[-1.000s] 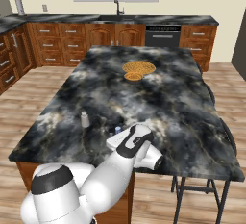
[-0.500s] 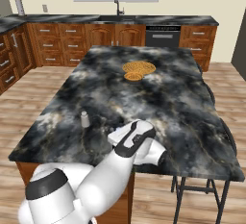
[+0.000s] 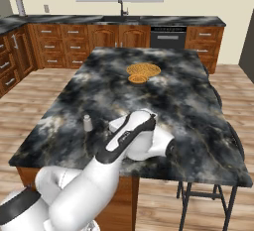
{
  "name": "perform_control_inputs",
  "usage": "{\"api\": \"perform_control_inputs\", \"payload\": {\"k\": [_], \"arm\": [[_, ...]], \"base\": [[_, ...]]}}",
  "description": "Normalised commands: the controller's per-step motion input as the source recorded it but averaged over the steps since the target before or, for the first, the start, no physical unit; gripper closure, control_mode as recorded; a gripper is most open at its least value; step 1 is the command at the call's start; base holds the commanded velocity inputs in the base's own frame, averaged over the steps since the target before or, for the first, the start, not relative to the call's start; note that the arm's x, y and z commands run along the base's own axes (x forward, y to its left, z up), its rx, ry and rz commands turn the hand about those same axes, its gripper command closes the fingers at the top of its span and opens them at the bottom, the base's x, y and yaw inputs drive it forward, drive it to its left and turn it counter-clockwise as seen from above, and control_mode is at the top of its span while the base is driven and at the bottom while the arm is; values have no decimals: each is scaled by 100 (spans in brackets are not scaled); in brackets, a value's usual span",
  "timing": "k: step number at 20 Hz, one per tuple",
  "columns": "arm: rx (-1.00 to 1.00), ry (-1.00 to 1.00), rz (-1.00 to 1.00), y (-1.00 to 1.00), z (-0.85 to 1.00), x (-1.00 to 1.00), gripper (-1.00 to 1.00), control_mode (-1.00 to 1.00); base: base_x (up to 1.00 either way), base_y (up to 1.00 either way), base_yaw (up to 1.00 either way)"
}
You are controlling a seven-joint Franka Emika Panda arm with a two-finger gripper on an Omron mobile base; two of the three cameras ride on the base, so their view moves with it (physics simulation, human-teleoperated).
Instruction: Move the condiment bottle and shaker from the cabinet to the dining counter.
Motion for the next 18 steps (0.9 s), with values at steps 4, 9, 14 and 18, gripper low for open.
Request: {"api": "perform_control_inputs", "payload": {"k": [4,9,14,18], "arm": [[-33,27,-21,50,78,-23,-100,-100],[-44,37,-29,35,81,-23,-100,-100],[-44,44,-25,22,84,-20,-100,-100],[-50,35,-20,37,26,-25,-100,-100]], "base": [[0,0,0],[0,0,0],[0,0,0],[0,0,0]]}}
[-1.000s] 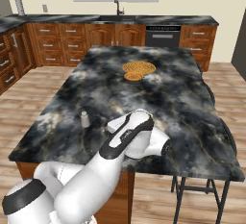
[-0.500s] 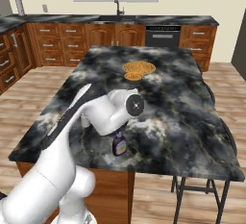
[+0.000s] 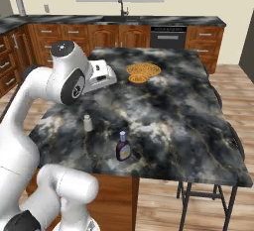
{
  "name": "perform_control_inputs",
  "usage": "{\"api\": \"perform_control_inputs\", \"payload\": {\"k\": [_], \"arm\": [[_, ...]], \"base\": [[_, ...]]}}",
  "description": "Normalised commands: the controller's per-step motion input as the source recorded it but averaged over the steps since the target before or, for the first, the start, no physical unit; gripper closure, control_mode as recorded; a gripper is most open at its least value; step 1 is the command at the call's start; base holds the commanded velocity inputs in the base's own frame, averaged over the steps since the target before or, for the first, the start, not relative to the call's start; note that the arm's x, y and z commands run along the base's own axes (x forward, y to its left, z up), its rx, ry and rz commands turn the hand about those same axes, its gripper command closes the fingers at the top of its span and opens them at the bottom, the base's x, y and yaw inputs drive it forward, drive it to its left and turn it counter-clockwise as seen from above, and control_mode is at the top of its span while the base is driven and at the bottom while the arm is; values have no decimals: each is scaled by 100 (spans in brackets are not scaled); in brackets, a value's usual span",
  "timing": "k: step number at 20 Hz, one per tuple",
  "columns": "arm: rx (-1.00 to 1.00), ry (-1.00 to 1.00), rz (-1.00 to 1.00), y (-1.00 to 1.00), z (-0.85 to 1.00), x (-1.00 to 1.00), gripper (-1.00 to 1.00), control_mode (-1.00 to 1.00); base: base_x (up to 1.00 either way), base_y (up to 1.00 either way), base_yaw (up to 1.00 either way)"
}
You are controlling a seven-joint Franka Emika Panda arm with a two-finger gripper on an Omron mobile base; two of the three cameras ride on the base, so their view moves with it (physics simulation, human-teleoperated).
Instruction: Move the condiment bottle and shaker from the cabinet to the dining counter.
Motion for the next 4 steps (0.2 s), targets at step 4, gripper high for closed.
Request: {"api": "perform_control_inputs", "payload": {"k": [4], "arm": [[-41,11,-17,33,0,-29,-100,-100]], "base": [[0,0,0]]}}
